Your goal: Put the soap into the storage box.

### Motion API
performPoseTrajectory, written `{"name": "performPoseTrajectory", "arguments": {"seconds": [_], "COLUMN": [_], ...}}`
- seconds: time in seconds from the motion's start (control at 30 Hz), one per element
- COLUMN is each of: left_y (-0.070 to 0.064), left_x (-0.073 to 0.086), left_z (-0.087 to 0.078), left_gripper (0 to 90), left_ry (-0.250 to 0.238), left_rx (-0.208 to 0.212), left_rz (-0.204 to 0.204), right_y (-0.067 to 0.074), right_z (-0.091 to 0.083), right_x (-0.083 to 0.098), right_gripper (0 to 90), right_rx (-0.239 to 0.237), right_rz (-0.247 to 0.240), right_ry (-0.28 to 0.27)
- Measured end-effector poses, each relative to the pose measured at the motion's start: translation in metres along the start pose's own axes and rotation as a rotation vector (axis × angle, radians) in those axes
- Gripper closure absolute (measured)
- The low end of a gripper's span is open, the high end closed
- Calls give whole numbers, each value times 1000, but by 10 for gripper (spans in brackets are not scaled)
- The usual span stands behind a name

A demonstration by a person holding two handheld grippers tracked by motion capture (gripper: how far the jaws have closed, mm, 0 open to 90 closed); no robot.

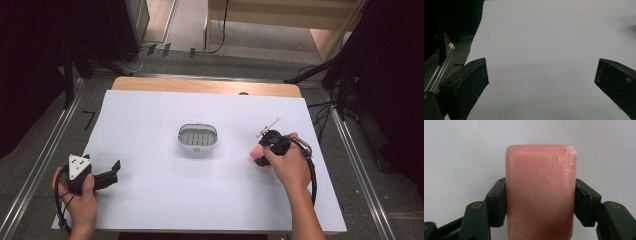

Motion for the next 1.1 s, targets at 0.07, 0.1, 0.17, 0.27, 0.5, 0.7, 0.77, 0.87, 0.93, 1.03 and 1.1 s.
{"name": "performPoseTrajectory", "arguments": {"seconds": [0.07,0.1,0.17,0.27,0.5,0.7,0.77,0.87,0.93,1.03,1.1], "left_y": [0,0,0,-1,-1,-1,-1,-2,-2,-2,-2], "left_x": [0,0,0,0,0,0,0,0,0,0,0], "left_z": [0,0,0,0,0,0,1,1,0,1,1], "left_gripper": [0,0,0,0,0,0,0,0,0,0,0], "left_ry": [1,-1,-4,-1,-2,0,2,8,6,5,7], "left_rx": [0,-2,-5,-7,-4,-3,-1,-3,-4,-4,-1], "left_rz": [2,1,4,4,7,9,12,18,21,17,15], "right_y": [6,6,10,15,22,28,29,31,33,37,40], "right_z": [0,0,0,-3,-9,-10,-11,-13,-13,-13,-12], "right_x": [-7,-7,-12,-20,-35,-43,-44,-50,-53,-57,-60], "right_gripper": [386,386,386,386,386,386,386,386,386,386,386], "right_rx": [-23,-23,-18,-30,-31,-40,-38,-33,-33,-43,-45], "right_rz": [-67,-67,-96,-127,-196,-262,-265,-291,-294,-319,-334], "right_ry": [-4,-4,1,-15,-28,-33,-32,-46,-50,-45,-41]}}
Point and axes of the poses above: each handheld gripper's, and its own axes: z roughly forward along the jaws, x roughly out of its underside, y roughly to its left, the point moved 4 cm from there along z, roughly forward along the jaws, and after that the axes turned 9 degrees about z, right-handed, at the moved point
